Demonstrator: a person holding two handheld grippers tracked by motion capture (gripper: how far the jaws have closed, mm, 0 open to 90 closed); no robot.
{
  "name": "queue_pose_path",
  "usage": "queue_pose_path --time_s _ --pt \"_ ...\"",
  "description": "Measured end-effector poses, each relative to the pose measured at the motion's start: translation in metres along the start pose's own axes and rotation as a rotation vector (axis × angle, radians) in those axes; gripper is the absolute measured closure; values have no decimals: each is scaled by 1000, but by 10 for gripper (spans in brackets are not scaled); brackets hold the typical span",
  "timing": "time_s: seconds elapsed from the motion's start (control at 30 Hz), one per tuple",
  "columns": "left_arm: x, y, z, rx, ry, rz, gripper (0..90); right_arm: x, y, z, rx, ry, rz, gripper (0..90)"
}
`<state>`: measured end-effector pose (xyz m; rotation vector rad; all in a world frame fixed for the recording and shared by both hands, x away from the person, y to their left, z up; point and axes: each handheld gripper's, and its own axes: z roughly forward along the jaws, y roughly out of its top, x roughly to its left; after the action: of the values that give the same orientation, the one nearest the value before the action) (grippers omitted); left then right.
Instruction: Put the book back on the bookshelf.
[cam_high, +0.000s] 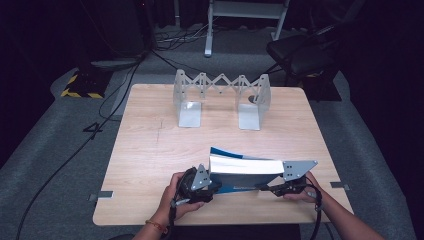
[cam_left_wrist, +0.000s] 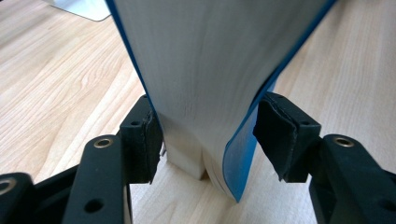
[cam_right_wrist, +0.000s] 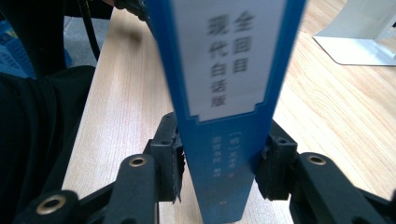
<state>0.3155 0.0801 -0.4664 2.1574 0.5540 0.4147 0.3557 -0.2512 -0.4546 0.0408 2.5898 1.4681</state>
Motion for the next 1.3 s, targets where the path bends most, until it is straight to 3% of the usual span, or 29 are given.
queue_pose_path --time_s 0.27,0.53,0.67,0.83,1.17,1.3 --pt "10 4 6 -6 -28 -46 406 0 1 0 5 -27 28 601" --pt "28 12 23 -57 -71 -97 350 -6 -5 -6 -8 -76 89 610" --pt "28 13 20 -74 -70 -106 346 -8 -6 -6 -13 -76 96 608" --pt "28 17 10 -149 -56 -118 335 -6 -3 -6 -15 -92 100 601" --pt "30 23 11 -139 -49 -112 329 -7 20 -8 -71 -127 110 581" --pt "33 26 15 -137 -47 -115 321 -10 33 -15 -125 -143 144 558"
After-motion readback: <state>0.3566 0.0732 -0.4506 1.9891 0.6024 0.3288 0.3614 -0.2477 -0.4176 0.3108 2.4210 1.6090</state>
